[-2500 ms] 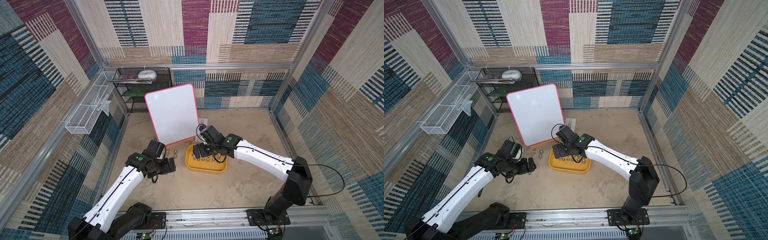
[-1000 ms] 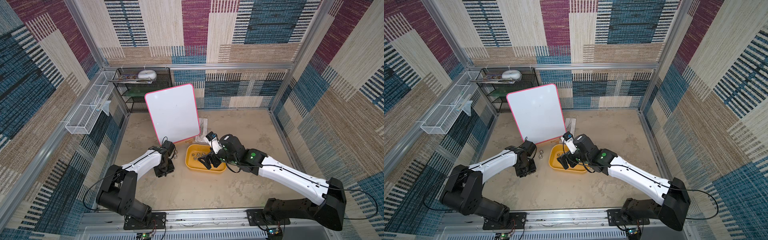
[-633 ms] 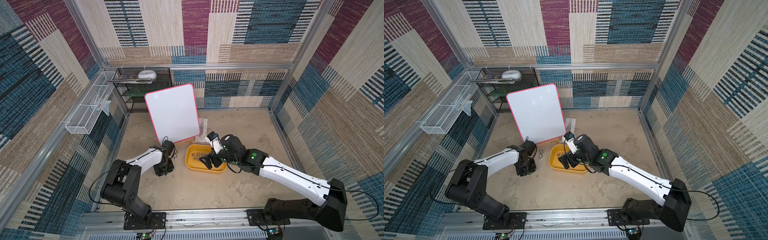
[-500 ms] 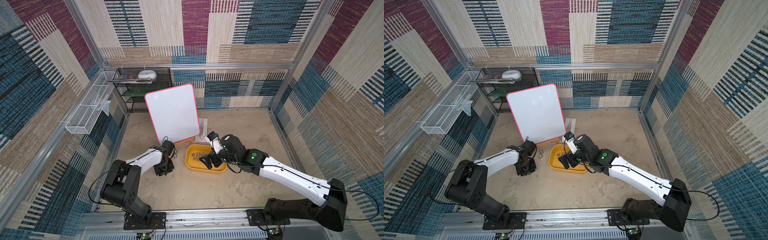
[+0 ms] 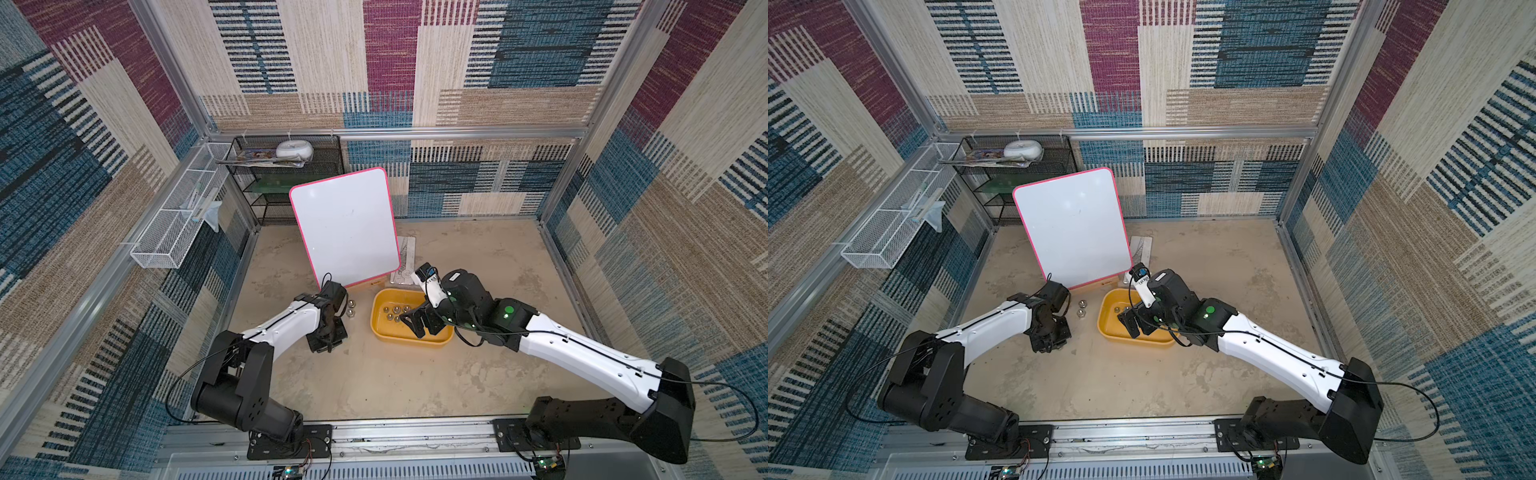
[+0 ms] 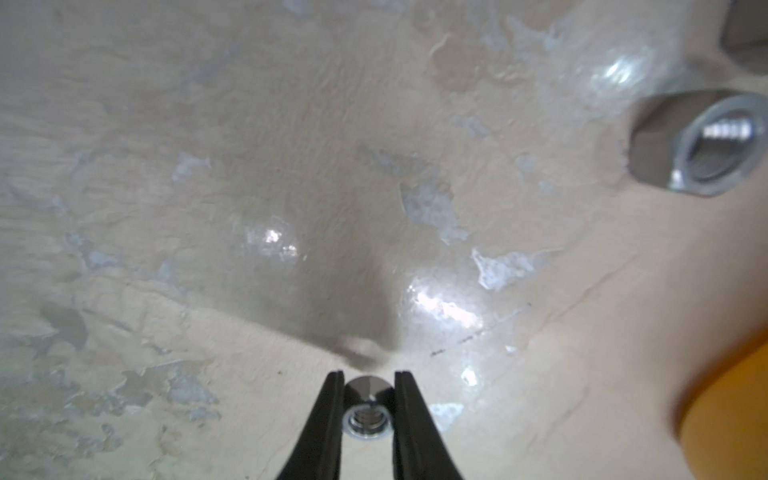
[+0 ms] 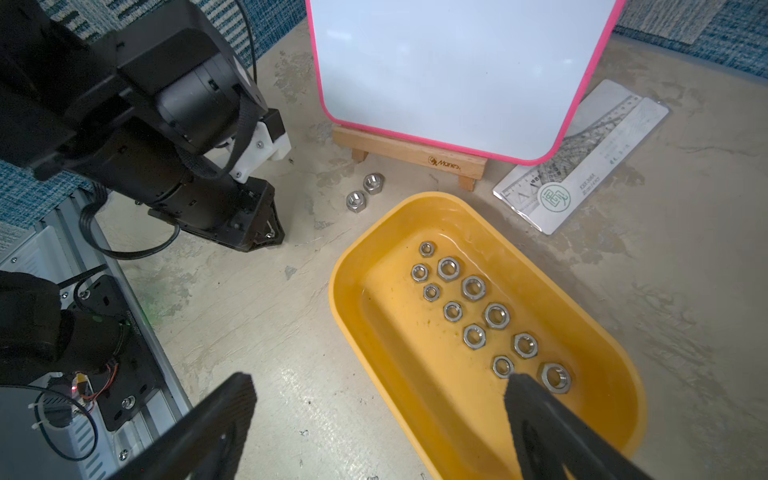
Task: Put the nuts on the desktop into the storage box
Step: Pick up the nut from the center of the board, then place the nut in the storage box.
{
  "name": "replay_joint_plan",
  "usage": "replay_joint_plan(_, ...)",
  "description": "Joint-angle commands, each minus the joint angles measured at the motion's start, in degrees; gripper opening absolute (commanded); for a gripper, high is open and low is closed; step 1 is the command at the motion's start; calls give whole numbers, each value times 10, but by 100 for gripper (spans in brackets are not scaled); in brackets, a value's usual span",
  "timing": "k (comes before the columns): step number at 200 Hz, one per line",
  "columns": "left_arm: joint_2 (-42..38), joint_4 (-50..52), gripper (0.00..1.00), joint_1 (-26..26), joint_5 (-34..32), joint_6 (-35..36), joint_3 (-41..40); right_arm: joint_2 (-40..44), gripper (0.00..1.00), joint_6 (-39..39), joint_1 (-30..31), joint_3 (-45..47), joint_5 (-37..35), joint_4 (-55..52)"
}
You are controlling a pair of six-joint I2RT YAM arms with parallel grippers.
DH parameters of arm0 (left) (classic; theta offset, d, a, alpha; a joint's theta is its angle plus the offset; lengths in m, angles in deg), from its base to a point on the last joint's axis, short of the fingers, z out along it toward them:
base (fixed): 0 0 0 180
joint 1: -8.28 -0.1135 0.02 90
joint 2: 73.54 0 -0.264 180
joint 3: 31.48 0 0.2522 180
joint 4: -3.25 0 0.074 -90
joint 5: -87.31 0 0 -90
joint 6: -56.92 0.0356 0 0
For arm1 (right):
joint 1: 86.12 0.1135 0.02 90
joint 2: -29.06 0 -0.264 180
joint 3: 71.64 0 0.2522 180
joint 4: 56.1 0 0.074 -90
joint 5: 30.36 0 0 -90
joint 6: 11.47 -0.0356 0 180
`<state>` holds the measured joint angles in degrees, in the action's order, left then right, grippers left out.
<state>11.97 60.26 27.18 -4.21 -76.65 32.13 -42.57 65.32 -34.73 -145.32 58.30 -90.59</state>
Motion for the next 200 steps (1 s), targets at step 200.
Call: replay_joint_plan(200, 215, 97, 21, 207, 14, -12, 333, 131, 99, -44, -99, 113, -33, 0)
